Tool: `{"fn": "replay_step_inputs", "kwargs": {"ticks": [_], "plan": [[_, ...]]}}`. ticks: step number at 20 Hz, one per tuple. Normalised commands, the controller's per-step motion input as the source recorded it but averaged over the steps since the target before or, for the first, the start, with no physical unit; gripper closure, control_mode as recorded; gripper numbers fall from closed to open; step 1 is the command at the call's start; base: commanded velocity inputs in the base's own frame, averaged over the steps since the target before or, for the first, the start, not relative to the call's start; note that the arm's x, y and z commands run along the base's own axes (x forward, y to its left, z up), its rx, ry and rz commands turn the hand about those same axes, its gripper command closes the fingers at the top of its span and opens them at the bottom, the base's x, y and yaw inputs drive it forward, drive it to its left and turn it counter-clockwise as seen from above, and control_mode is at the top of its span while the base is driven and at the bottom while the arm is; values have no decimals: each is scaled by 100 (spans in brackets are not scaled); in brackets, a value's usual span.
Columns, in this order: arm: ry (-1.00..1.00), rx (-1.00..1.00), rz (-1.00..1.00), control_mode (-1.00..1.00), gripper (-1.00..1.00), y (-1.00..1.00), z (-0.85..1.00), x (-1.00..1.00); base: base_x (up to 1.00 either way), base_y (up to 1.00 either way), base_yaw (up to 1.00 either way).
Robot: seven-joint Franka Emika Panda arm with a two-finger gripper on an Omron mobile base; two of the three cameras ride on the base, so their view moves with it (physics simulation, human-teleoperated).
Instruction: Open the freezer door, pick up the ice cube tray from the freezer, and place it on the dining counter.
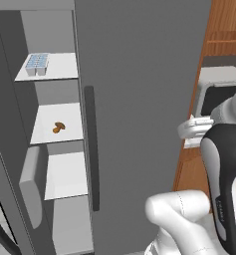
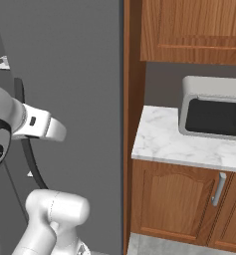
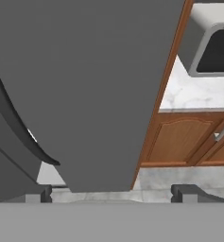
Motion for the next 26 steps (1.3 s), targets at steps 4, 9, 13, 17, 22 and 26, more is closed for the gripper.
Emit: {"fn": "replay_step_inputs", "kwargs": {"ticks": [4,9,13,17,22,26], "plan": [[0,0,1,-100,-100,0,0,0,0,0,0],[0,0,0,100,-100,1,0,-2,-10,4,0],[0,0,0,100,-100,0,0,0,-37,41,0],[0,0,0,100,-100,0,0,0,-32,63,0],[0,0,0,100,-100,0,0,0,-4,71,0],[0,0,0,100,-100,0,0,0,4,47,2]]}}
